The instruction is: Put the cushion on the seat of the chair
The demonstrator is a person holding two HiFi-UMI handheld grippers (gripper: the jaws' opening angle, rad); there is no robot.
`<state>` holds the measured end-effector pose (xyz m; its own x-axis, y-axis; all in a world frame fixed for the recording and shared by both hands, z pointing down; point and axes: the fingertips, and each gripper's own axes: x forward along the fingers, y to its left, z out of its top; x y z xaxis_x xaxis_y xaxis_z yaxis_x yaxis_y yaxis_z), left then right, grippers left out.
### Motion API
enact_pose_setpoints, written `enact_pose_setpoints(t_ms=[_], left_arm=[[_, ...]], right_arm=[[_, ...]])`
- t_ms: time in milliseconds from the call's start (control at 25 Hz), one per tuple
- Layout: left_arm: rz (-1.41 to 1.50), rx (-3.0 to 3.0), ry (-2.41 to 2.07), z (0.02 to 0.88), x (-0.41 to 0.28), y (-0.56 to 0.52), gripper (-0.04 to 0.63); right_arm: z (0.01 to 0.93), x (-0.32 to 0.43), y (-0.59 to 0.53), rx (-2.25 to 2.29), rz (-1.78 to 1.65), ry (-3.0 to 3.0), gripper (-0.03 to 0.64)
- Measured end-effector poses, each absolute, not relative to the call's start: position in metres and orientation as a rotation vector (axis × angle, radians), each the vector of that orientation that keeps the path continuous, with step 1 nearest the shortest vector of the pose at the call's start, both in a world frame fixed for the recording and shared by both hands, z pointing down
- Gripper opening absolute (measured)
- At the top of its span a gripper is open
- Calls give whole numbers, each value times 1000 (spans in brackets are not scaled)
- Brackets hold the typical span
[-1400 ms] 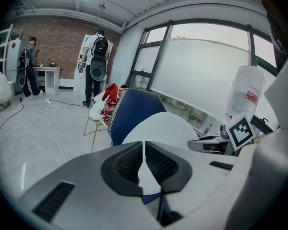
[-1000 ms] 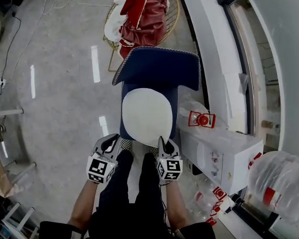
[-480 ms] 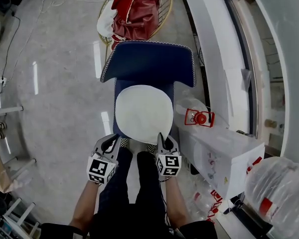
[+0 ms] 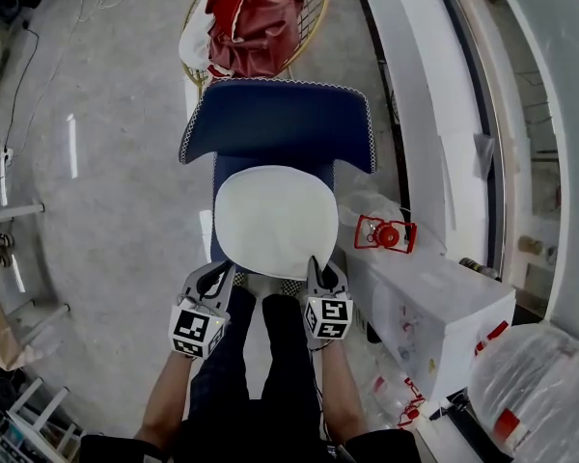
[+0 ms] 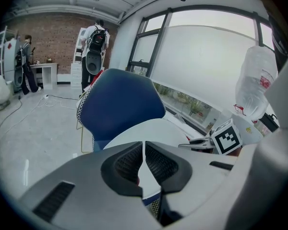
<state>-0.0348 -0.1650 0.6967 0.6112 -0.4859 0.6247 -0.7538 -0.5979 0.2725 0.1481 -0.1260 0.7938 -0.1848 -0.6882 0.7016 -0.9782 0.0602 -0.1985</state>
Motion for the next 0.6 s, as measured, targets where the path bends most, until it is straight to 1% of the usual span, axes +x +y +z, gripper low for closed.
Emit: enact_pose_setpoints(t_ms=[600], left_arm=[[712, 2298, -952, 743, 8, -177, 32]], right_arm=[[862, 191, -137, 1625, 983, -1887, 55]])
